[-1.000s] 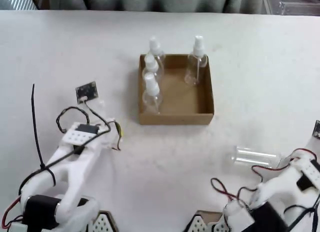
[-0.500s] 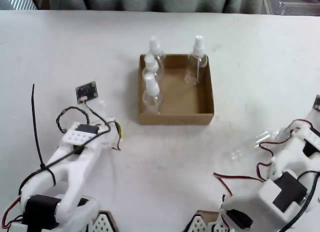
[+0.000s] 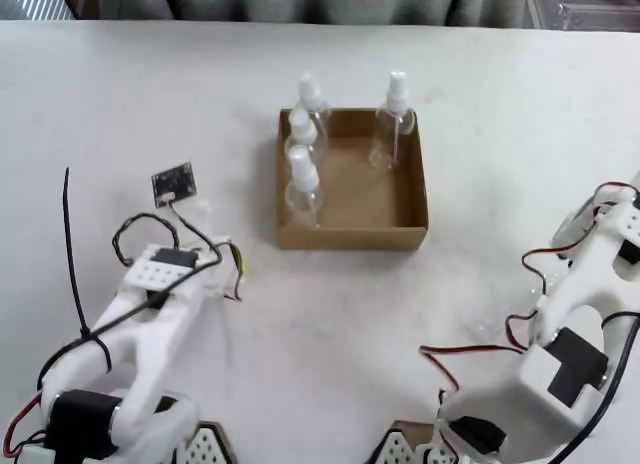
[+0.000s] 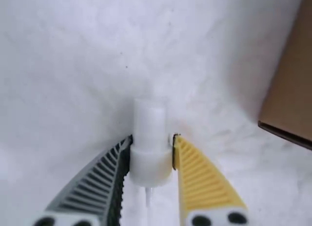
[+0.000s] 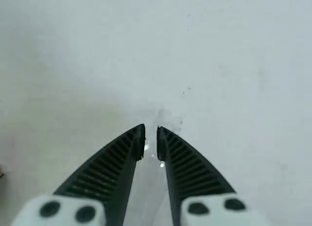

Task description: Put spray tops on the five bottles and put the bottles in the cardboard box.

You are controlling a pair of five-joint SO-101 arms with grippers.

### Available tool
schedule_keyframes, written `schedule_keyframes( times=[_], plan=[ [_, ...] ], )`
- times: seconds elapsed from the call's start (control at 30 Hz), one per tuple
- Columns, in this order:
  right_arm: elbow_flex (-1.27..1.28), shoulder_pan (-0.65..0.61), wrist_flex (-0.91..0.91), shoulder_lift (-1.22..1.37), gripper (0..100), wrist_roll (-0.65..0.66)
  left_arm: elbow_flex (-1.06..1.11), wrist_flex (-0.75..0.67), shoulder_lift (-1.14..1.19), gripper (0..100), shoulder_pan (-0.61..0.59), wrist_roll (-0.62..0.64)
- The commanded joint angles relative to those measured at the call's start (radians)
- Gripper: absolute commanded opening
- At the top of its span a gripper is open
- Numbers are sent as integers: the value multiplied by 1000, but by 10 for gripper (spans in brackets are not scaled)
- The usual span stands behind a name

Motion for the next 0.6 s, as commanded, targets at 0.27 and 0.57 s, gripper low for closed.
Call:
schedule_keyframes(
  times=[0.27, 0.57],
  plan=[
    [143, 81, 179, -404, 180, -51, -6, -20, -41, 21, 18, -51],
    [382, 31, 7, -461, 218, -219, -5, -15, -41, 21, 18, -51]
  ],
)
